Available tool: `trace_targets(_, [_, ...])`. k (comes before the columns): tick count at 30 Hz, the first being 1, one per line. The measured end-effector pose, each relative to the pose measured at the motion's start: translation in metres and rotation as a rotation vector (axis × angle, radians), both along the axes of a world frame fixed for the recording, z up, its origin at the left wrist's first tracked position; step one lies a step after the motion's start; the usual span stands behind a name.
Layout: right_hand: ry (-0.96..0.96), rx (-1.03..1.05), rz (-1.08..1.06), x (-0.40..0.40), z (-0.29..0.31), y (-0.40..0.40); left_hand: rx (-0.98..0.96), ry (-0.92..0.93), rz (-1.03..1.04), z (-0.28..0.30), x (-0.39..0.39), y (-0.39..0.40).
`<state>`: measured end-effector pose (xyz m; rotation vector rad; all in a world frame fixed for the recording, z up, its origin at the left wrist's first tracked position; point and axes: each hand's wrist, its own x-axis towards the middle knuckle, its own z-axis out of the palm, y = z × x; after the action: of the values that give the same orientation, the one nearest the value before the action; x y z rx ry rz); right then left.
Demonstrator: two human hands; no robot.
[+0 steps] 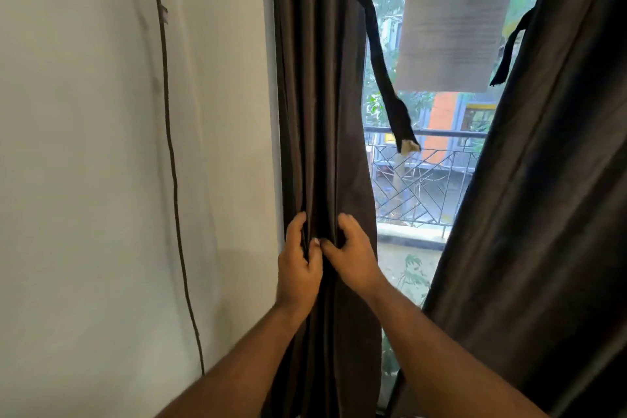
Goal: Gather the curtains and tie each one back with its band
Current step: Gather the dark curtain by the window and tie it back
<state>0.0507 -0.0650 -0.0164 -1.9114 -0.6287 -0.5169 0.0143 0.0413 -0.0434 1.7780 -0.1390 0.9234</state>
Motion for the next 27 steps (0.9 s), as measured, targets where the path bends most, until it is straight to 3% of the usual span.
trace_targets(2, [0.016,0.046,0.055,-0.007,-0.003,-0.003,-0.095,0.008,-0.127,0.000,-0.009,-0.004])
trace_targets(6, [0.030,0.060,0.137,-0.017,-0.011,-0.004,-0.516,0.113,-0.341,0.004,-0.015,-0.006])
trace_targets(8, [0.038,0.067,0.087,-0.017,-0.016,0.000,-0.566,0.168,-0.414,0.006,-0.016,-0.003])
trace_targets(10, [0.025,0.079,-0.021,-0.012,-0.018,0.003,-0.496,0.199,-0.425,0.015,-0.018,0.004])
trace_targets(12, [-0.014,0.070,-0.085,-0.006,-0.018,0.007,-0.308,0.188,-0.362,0.031,-0.016,0.015])
trace_targets(19, [-0.051,-0.018,-0.158,0.011,-0.017,0.038,0.045,0.129,-0.059,0.112,0.042,0.023])
trace_targets(22, [-0.082,-0.158,-0.177,0.017,-0.013,0.049,0.049,0.004,0.074,0.161,0.067,0.024])
trace_targets(27, [-0.055,-0.424,-0.240,0.032,-0.005,0.049,0.046,-0.255,0.114,0.261,0.092,0.035])
